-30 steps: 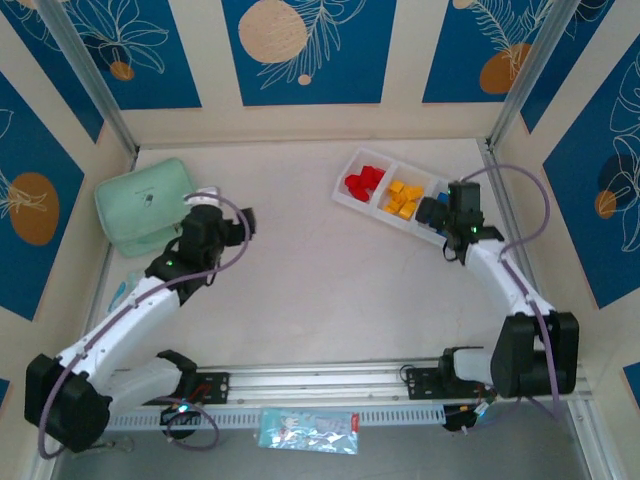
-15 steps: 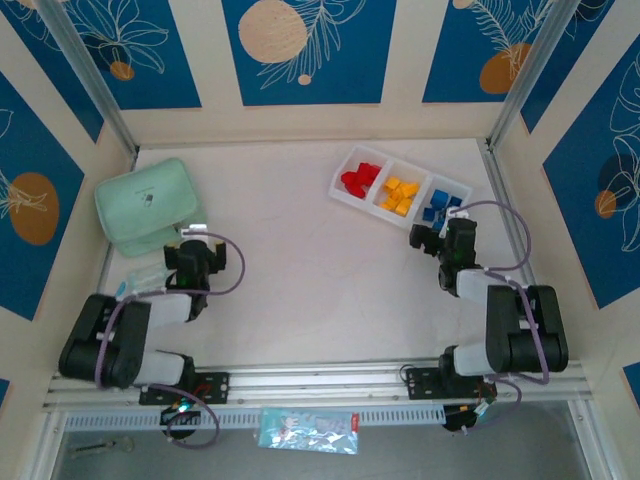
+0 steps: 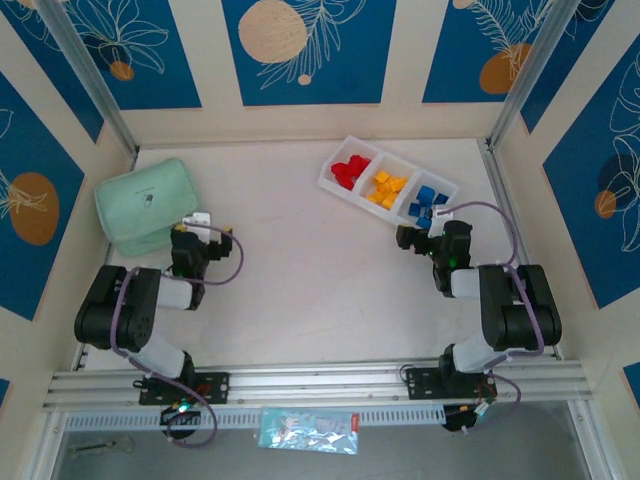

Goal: Sort the legos into containers by color
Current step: Reset both arms

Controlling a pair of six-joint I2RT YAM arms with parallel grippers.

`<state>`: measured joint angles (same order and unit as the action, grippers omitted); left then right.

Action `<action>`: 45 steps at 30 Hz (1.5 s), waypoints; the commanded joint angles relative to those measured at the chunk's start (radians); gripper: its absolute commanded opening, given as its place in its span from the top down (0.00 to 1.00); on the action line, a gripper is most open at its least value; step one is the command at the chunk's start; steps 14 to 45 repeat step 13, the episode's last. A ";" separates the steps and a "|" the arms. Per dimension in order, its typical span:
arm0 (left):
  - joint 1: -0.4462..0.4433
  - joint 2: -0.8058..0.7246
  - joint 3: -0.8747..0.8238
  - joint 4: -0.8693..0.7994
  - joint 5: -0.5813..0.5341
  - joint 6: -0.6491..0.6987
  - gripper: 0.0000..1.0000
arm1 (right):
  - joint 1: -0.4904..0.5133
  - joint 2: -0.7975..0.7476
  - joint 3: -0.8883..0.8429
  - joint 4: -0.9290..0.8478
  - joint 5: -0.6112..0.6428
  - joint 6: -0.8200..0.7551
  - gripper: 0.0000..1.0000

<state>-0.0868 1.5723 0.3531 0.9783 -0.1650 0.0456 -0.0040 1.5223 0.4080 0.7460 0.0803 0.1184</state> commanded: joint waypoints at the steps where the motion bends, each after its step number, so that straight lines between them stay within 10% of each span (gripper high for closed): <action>1: 0.013 -0.006 -0.015 0.037 -0.003 -0.031 0.01 | -0.002 -0.001 0.015 0.051 -0.028 -0.023 0.01; 45: 0.012 -0.006 0.010 -0.013 0.030 -0.018 0.01 | -0.002 -0.002 0.015 0.048 -0.029 -0.023 0.01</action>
